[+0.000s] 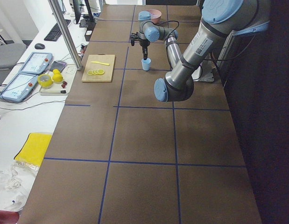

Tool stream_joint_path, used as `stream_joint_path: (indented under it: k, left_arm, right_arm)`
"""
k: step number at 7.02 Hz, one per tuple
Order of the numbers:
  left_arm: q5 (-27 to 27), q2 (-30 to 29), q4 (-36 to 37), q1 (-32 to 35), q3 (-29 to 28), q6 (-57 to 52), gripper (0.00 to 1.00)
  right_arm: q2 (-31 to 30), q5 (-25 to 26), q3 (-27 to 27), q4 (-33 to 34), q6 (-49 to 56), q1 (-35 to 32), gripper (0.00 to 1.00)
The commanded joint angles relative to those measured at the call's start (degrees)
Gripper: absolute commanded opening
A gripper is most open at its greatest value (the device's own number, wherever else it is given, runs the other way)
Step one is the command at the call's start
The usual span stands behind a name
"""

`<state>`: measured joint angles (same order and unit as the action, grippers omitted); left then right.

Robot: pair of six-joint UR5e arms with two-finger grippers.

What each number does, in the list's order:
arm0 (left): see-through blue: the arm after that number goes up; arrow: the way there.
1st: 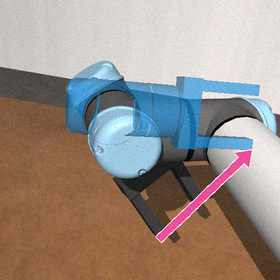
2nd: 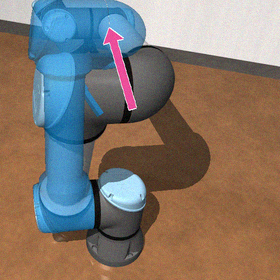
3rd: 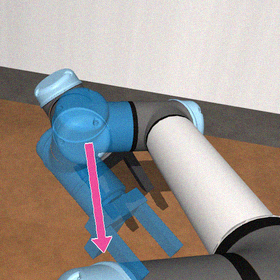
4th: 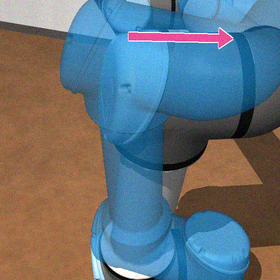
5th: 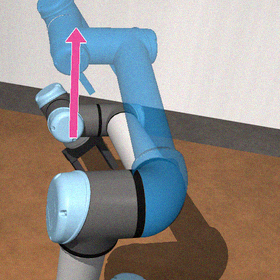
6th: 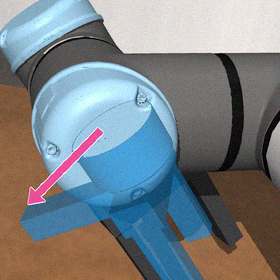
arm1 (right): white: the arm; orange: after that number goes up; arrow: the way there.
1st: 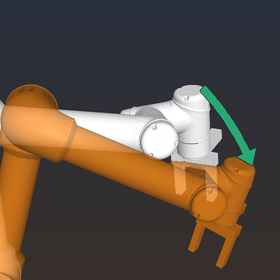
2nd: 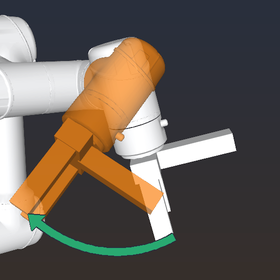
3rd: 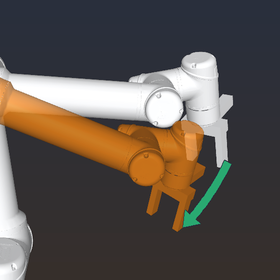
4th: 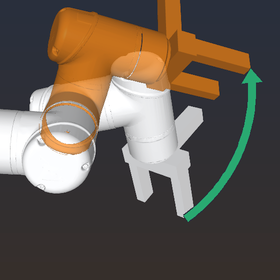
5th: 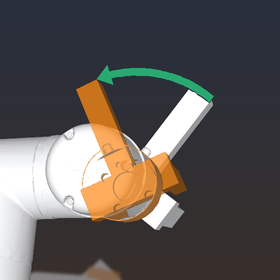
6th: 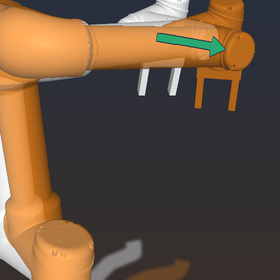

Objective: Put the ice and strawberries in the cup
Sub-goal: 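Lift the strawberry with the left gripper and carry it over the cup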

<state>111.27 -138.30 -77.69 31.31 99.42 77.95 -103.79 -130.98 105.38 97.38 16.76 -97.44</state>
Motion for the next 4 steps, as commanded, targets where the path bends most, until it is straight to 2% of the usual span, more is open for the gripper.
stream_joint_path:
  k: [1, 4]
  left_arm:
    - [-2.6, -5.1, -5.3, -2.9, -9.0, 4.0, 0.00]
    - [-2.6, -5.1, -5.3, -3.0, -9.6, 3.7, 0.08]
  right_arm:
    - [0.0, 0.0, -0.1, 0.0, -0.1, 0.0, 0.99]
    - [0.0, 0.0, -0.1, -0.1, 0.0, -0.1, 0.99]
